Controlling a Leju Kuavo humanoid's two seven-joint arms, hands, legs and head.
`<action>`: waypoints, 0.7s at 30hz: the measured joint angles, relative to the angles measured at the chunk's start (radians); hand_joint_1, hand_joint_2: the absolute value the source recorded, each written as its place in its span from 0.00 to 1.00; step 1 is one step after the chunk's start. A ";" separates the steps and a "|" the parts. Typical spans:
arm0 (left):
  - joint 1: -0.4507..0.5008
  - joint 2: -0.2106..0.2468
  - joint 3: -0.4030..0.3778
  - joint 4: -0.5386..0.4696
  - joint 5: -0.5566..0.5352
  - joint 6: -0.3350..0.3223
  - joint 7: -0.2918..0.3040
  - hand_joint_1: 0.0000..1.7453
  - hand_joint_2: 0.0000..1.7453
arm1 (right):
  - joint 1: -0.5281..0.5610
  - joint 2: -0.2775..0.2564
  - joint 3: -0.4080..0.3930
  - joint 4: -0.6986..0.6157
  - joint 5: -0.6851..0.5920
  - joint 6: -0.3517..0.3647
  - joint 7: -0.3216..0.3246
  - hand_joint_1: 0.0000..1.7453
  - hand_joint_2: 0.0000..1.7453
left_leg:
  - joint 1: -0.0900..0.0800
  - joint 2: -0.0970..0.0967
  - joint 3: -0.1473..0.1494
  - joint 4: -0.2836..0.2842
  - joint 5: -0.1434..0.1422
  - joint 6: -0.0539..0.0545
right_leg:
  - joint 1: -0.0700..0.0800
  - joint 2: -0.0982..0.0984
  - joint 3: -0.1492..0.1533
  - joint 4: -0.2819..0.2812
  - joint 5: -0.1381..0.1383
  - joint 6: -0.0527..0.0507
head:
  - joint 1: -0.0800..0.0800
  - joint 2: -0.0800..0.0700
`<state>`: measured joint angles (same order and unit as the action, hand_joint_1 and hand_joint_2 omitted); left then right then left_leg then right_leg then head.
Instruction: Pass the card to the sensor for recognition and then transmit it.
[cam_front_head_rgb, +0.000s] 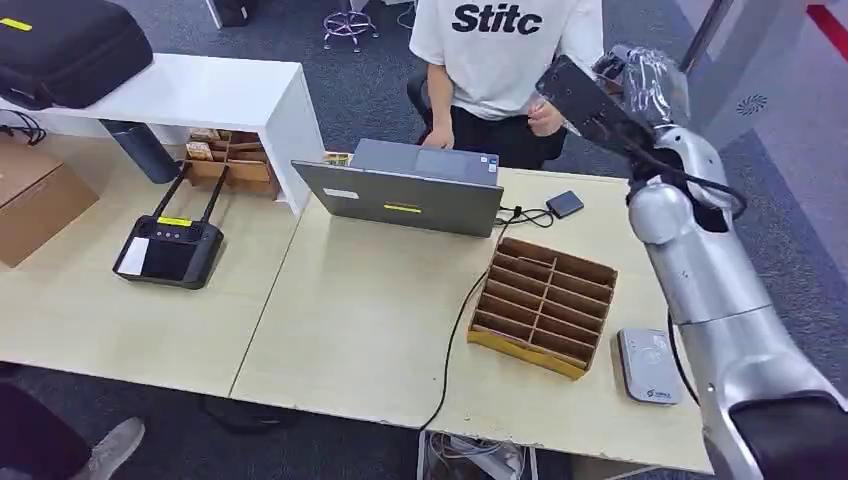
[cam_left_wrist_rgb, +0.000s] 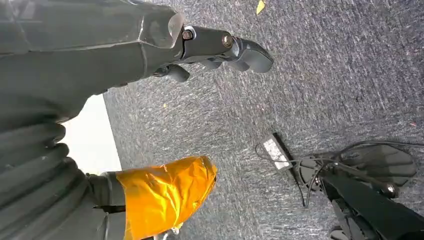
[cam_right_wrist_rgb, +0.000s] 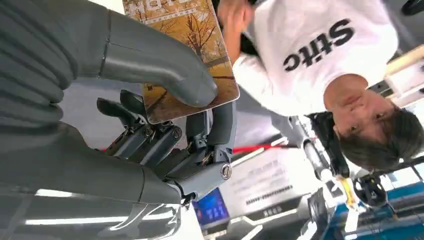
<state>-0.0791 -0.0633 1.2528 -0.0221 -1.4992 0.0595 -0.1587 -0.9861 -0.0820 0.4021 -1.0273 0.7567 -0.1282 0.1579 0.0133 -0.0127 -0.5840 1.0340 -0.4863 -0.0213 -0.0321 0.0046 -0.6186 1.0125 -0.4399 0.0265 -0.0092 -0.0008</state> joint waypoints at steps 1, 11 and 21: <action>0.000 0.000 0.000 0.000 0.000 0.000 0.000 0.00 1.00 | -0.001 0.009 -0.005 0.012 -0.024 0.000 0.003 1.00 1.00 | 0.000 0.000 0.000 0.000 0.000 0.000 | 0.000 0.000 0.000 0.000 0.000 0.000 | 0.000 0.000; -0.004 -0.003 0.000 0.000 0.000 0.000 -0.004 0.00 1.00 | -0.004 0.046 -0.015 0.082 -0.052 -0.013 0.012 1.00 1.00 | 0.000 0.000 0.000 0.000 0.000 0.000 | 0.000 0.000 0.000 0.000 0.000 0.000 | 0.000 0.000; 0.002 -0.004 0.001 0.000 0.000 -0.002 0.000 0.00 1.00 | -0.017 0.046 -0.011 0.142 -0.021 -0.049 0.019 1.00 1.00 | 0.000 0.000 0.000 0.000 0.000 0.000 | 0.000 0.000 0.000 0.000 0.000 0.000 | 0.000 0.000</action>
<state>-0.0776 -0.0671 1.2535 -0.0221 -1.4992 0.0576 -0.1583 -1.0034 -0.0359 0.3906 -0.8854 0.7355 -0.1770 0.1766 0.0130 -0.0130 -0.5842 1.0341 -0.4863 -0.0212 -0.0322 0.0044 -0.6185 1.0122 -0.4398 0.0265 -0.0092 -0.0008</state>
